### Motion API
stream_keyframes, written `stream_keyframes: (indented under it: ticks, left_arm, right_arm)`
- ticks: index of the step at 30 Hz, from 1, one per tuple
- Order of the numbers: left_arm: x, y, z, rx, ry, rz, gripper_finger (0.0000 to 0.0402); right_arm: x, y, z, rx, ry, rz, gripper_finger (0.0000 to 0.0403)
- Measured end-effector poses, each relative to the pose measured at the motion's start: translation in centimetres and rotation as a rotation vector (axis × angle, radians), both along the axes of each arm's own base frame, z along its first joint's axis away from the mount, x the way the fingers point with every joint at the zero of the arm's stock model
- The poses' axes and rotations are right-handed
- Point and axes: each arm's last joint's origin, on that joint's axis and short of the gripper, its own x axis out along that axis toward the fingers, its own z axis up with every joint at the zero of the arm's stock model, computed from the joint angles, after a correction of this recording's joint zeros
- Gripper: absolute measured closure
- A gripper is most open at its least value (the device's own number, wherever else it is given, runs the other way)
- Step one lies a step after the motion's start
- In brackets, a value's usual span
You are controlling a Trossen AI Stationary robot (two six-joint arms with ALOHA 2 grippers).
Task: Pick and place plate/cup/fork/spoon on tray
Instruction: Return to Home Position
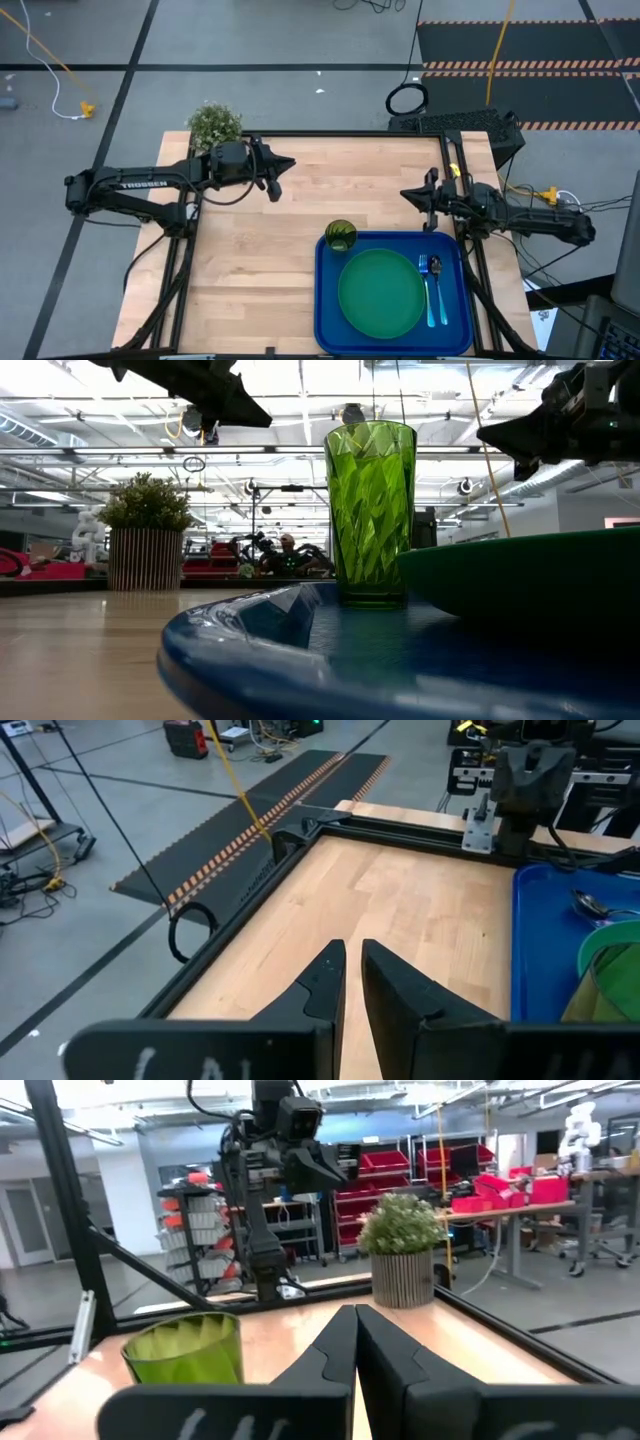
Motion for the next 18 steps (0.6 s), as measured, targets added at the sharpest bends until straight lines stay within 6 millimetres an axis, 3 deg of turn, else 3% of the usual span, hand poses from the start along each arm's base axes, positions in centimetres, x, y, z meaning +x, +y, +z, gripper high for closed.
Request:
stream_keyframes:
  ticks: [18]
  left_arm:
    - [0.0, 0.0, 0.0, 0.001, 0.002, 0.001, 0.036]
  right_arm:
    - [-1.1, 0.0, -1.2, 0.022, 0.099, -0.018, 0.0403]
